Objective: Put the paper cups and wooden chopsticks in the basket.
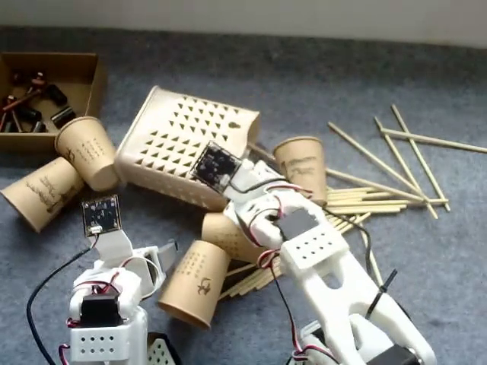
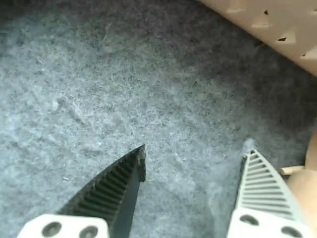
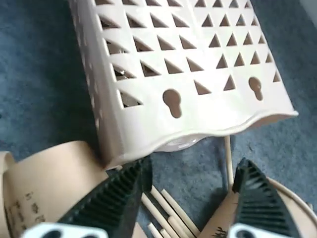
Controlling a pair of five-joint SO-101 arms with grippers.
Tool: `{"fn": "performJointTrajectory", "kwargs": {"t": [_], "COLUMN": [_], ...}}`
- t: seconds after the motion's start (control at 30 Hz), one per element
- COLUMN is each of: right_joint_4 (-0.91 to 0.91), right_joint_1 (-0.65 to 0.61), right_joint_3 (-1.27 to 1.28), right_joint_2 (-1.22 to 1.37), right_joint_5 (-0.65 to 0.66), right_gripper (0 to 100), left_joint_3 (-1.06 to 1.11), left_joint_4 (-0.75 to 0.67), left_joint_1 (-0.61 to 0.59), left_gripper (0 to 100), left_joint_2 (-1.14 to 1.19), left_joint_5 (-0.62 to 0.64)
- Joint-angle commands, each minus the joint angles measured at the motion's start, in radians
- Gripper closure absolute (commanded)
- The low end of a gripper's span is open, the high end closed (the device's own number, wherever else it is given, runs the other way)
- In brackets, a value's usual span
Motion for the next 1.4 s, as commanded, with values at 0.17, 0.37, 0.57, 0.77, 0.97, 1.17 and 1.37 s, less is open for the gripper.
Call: {"fn": "performJointTrajectory", "kwargs": {"t": [0.17, 0.37, 0.57, 0.77, 0.97, 1.17, 1.37], "right_joint_4": [-0.160, -0.348, -0.512, -0.530, -0.522, -0.478, -0.209], "right_joint_1": [-0.036, -0.039, -0.038, -0.016, 0.077, 0.159, 0.239], "right_joint_3": [0.008, 0.073, 0.159, 0.225, 0.222, 0.222, 0.096], "right_joint_2": [0.021, 0.077, 0.088, 0.090, 0.084, 0.081, 0.079], "right_joint_5": [0.020, 0.021, 0.052, 0.176, 0.170, 0.043, -0.094], "right_gripper": [72.8, 72.8, 72.8, 72.8, 72.8, 72.8, 72.8], "left_joint_3": [0.019, 0.019, 0.019, 0.019, 0.019, 0.019, 0.019], "left_joint_4": [0.003, 0.003, 0.003, 0.003, 0.003, 0.003, 0.003], "left_joint_1": [-0.008, -0.008, -0.008, -0.008, -0.008, -0.008, -0.008], "left_gripper": [70, 70, 70, 70, 70, 70, 70], "left_joint_2": [-0.018, -0.018, -0.018, -0.018, -0.018, -0.018, -0.018], "left_joint_5": [0.000, 0.000, 0.000, 0.000, 0.000, 0.000, 0.000]}}
